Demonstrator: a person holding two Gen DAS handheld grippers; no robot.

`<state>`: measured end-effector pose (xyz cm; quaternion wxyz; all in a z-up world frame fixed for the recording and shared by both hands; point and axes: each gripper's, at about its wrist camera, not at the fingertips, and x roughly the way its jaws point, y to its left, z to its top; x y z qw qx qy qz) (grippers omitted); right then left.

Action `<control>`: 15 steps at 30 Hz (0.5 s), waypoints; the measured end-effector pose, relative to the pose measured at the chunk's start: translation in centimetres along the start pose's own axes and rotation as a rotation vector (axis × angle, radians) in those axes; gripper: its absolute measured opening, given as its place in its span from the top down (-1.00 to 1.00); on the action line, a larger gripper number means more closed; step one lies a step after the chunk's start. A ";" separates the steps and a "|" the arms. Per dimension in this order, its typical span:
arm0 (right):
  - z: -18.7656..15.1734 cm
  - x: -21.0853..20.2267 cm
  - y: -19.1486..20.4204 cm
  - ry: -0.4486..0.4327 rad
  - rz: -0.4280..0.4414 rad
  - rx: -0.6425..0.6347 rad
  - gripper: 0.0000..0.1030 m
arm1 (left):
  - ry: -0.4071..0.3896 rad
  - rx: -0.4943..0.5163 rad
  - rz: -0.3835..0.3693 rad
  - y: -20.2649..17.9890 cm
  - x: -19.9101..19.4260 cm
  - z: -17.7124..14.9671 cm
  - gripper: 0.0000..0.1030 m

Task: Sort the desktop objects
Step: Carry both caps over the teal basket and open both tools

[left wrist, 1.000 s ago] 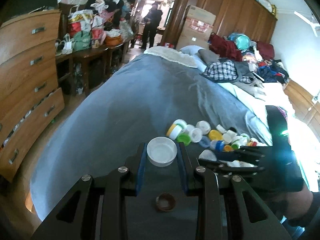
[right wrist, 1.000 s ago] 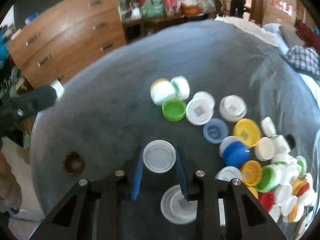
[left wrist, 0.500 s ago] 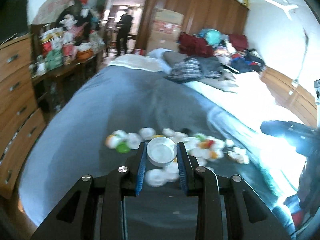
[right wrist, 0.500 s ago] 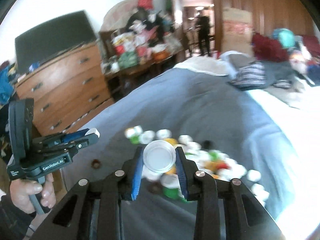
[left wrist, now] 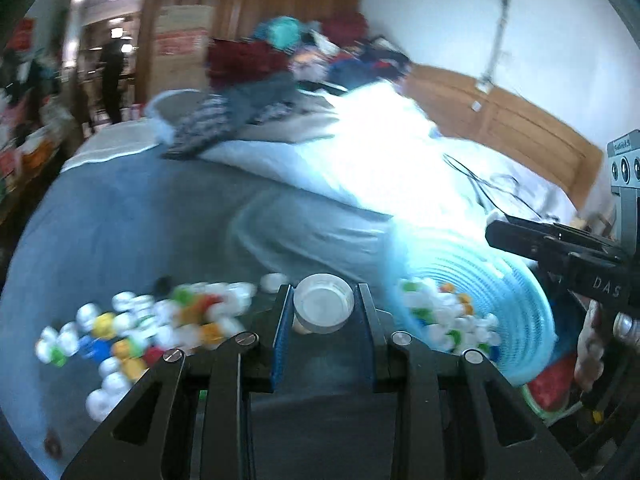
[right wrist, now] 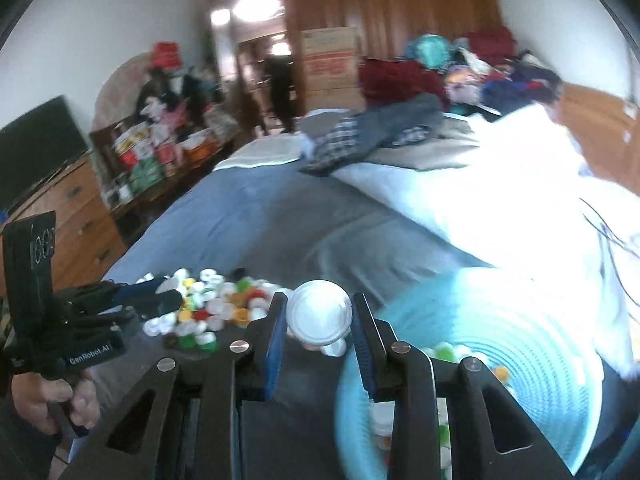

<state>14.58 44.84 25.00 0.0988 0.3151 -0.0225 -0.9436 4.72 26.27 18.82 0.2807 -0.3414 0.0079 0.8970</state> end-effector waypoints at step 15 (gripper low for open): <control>-2.4 -2.6 -12.0 0.083 -0.120 0.169 0.35 | 0.275 0.145 -0.151 -12.6 9.0 3.0 0.51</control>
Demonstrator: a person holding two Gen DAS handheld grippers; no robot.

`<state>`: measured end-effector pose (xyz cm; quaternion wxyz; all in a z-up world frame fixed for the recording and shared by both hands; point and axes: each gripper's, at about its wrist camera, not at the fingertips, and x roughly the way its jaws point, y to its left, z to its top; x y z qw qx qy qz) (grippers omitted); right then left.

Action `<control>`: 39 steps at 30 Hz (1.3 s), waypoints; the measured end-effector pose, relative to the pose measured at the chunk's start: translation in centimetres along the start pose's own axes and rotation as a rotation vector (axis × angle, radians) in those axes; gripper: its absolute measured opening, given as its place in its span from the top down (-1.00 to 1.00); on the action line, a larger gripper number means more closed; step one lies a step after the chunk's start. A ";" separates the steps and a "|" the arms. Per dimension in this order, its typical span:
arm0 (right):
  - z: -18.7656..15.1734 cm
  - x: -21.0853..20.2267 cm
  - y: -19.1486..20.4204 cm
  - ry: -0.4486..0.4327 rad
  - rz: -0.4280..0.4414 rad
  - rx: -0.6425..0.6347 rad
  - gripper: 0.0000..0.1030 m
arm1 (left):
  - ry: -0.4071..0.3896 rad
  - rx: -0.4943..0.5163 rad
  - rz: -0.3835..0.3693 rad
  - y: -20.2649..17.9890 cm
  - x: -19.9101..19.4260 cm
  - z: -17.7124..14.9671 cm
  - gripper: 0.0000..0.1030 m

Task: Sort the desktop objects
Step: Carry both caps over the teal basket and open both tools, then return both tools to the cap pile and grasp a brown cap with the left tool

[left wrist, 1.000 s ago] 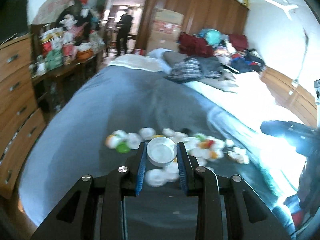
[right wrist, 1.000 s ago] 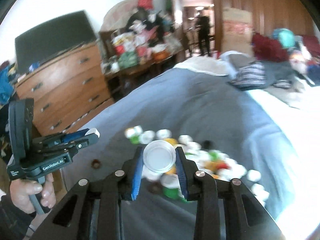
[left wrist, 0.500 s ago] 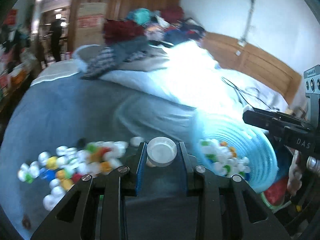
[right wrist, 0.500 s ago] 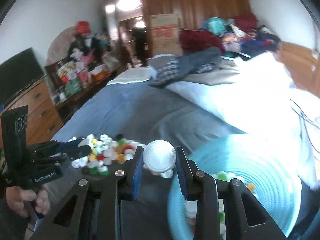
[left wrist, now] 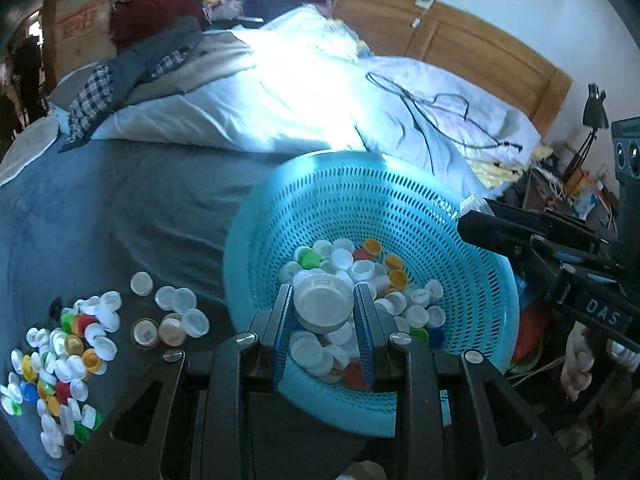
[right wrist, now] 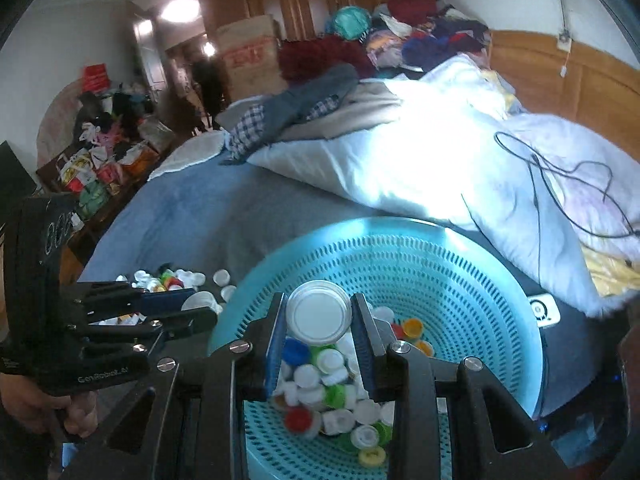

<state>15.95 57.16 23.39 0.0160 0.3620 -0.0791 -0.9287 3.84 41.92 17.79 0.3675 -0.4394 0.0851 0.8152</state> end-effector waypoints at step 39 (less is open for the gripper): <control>-8.2 6.2 20.2 0.068 0.250 -0.288 -0.61 | -0.207 -0.617 0.602 33.4 -13.9 -35.1 -0.16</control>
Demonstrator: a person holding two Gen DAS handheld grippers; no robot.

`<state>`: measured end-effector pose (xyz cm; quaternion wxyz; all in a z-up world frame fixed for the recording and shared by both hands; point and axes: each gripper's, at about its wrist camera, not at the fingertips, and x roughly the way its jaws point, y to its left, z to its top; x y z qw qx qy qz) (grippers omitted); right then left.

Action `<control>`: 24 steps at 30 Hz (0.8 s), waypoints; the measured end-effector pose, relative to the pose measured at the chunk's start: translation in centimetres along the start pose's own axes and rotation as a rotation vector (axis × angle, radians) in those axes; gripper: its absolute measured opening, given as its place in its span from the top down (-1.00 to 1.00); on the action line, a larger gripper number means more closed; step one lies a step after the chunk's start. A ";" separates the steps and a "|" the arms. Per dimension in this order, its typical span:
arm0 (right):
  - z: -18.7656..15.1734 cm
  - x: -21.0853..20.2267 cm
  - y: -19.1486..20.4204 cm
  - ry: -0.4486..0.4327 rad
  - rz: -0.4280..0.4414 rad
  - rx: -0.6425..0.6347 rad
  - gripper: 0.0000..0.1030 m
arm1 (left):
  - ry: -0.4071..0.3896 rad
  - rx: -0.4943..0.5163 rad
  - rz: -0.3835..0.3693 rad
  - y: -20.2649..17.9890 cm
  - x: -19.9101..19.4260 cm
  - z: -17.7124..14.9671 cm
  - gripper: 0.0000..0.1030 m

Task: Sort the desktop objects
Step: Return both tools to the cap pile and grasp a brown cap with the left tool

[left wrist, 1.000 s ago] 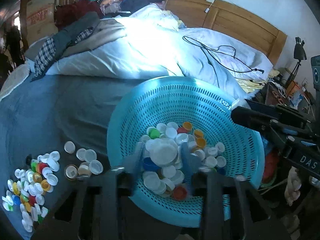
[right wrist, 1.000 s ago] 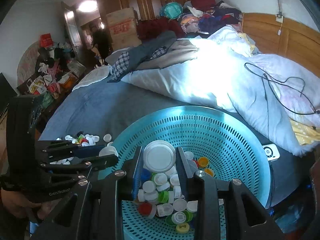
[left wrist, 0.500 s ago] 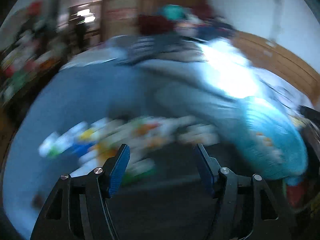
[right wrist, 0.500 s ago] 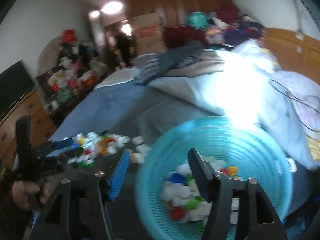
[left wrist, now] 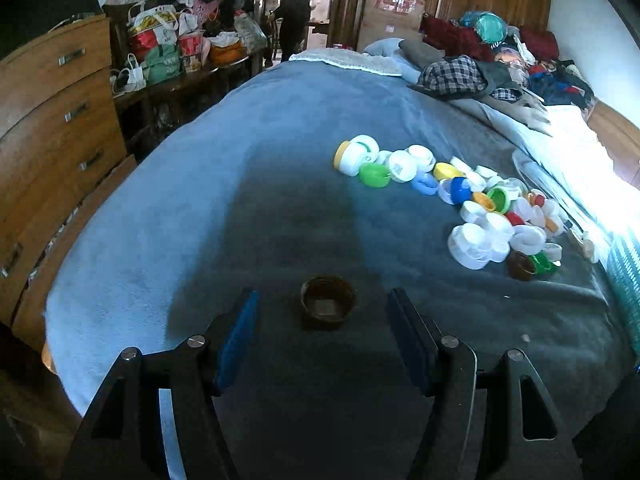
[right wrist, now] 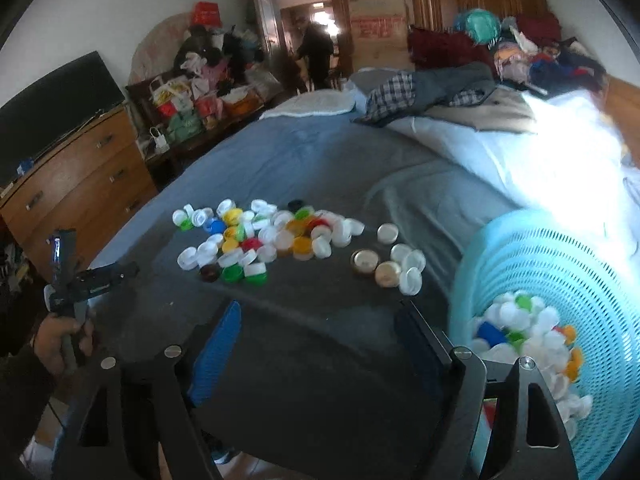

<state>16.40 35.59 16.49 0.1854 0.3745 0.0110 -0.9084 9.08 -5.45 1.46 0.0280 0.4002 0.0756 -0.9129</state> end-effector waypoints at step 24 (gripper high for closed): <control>0.1 14.2 -3.2 0.081 -0.309 0.011 0.19 | 0.027 0.020 -0.122 -2.3 1.1 1.5 0.52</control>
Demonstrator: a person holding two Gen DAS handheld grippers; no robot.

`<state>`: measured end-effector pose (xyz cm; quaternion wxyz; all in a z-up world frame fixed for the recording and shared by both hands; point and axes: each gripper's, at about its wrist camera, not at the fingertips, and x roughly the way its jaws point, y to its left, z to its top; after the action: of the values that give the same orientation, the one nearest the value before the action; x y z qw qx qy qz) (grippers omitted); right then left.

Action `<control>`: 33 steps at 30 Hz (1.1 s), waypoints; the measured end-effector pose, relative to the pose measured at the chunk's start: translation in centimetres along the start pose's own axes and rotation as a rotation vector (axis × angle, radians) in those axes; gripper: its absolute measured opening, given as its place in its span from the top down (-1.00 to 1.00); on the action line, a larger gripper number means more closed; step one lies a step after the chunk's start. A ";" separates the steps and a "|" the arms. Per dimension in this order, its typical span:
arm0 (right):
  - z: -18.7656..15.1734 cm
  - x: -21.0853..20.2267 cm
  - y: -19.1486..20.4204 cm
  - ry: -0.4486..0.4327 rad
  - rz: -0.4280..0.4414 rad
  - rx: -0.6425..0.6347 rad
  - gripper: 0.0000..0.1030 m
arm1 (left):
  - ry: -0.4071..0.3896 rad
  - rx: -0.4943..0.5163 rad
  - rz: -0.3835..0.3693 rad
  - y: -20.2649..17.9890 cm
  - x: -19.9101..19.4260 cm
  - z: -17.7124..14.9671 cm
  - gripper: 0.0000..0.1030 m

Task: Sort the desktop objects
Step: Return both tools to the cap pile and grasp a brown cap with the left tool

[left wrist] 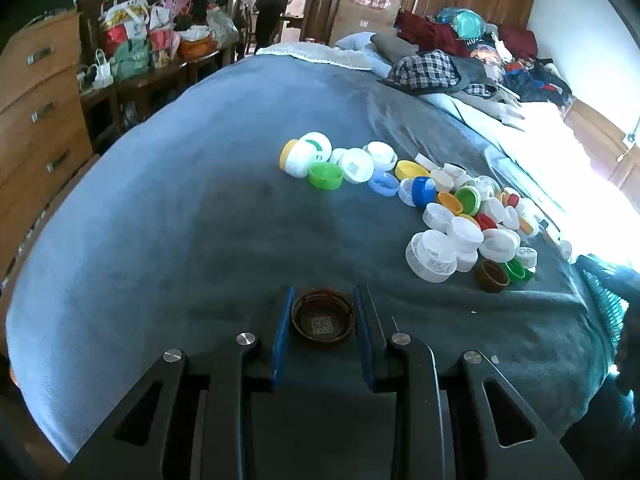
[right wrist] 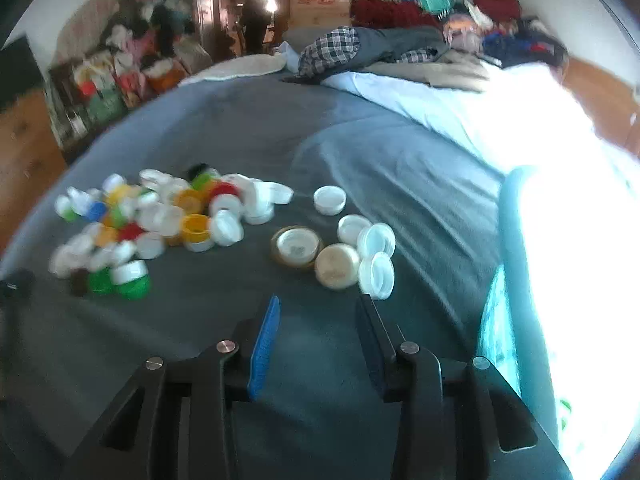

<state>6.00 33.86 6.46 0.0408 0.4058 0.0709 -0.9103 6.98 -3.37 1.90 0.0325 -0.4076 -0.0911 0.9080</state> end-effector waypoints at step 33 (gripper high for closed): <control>-1.0 -2.5 -1.1 -0.024 0.207 0.067 -0.25 | 0.026 0.002 -0.051 0.0 0.6 -0.2 0.51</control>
<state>8.27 35.13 7.80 0.1220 0.4011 -0.0025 -0.9079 6.73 -3.28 1.35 0.0574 -0.4170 -0.1002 0.9015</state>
